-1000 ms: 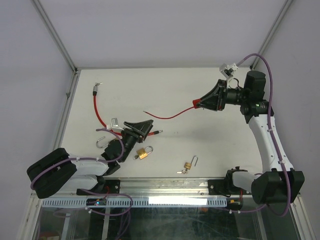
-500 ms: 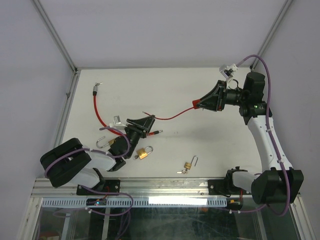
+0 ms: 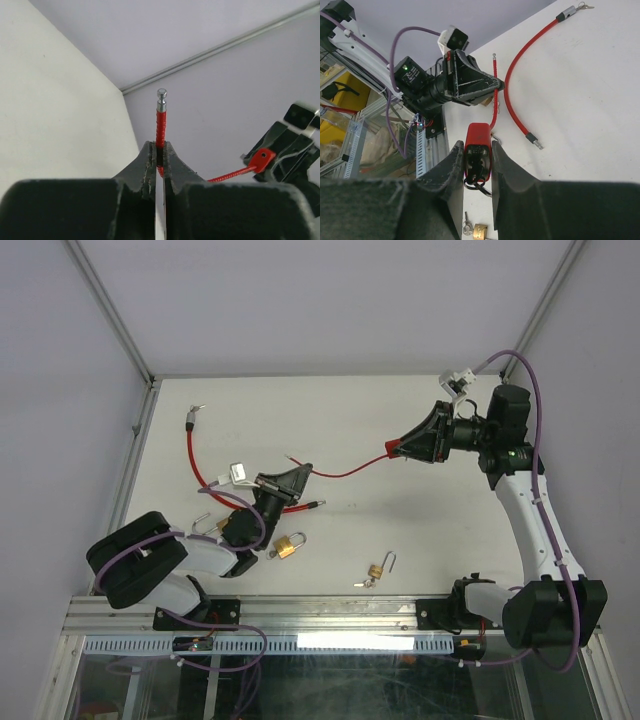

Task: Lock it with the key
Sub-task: Lock the lock.

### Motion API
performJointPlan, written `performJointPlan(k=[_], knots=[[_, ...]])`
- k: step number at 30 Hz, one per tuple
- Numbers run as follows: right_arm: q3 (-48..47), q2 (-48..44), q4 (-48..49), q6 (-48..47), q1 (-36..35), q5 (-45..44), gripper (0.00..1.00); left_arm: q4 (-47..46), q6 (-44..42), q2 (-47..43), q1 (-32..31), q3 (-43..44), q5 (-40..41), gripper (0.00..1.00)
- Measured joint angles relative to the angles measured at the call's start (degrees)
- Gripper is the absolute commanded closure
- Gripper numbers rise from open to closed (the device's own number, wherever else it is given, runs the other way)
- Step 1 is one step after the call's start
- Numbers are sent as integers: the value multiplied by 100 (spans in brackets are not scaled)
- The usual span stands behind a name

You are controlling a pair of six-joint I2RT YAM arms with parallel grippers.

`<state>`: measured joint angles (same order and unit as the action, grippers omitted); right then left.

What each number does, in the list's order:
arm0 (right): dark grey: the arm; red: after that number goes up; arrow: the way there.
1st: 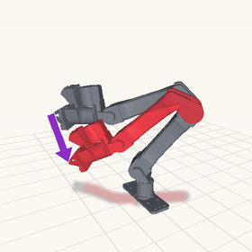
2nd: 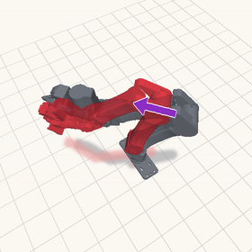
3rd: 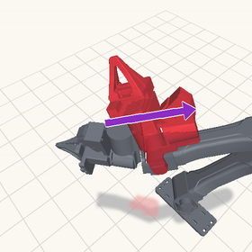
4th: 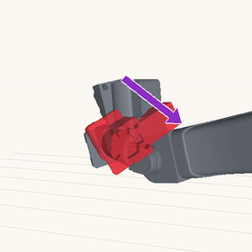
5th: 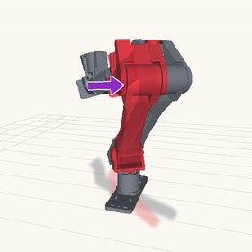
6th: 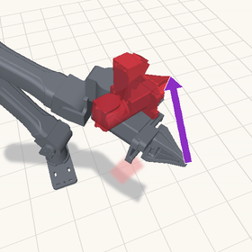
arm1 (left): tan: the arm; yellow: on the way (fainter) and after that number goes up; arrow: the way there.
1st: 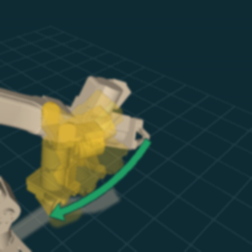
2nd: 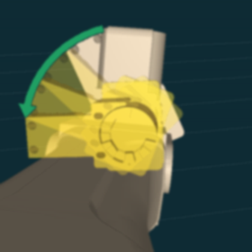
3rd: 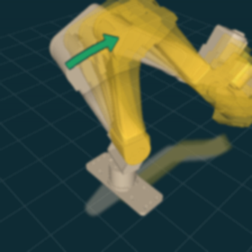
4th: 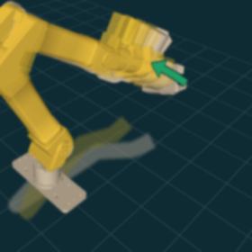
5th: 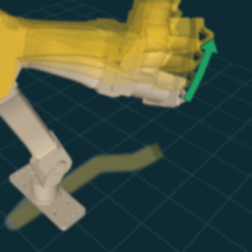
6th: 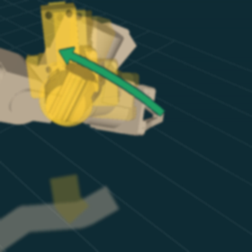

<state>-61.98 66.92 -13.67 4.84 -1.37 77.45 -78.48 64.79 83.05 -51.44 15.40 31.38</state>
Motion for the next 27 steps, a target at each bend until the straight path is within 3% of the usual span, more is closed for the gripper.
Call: performJointPlan(k=[6, 14, 21, 27], knots=[[-251, 42, -1128, -1119, 7, -168, 100, 492, -2463, -420, 0, 428, -601, 100], [-1014, 518, -2927, -3045, -2, -374, 100, 3926, -5497, -1156, 0, 2461, -2380, 100], [-1047, 1029, -3803, -3770, -85, -291, 100, 6367, -6599, -1202, -7, 3357, -3821, 100], [-1021, 1366, -3945, -3897, -136, 109, 100, 7431, -6802, -1204, -33, 3700, -4354, 100]])
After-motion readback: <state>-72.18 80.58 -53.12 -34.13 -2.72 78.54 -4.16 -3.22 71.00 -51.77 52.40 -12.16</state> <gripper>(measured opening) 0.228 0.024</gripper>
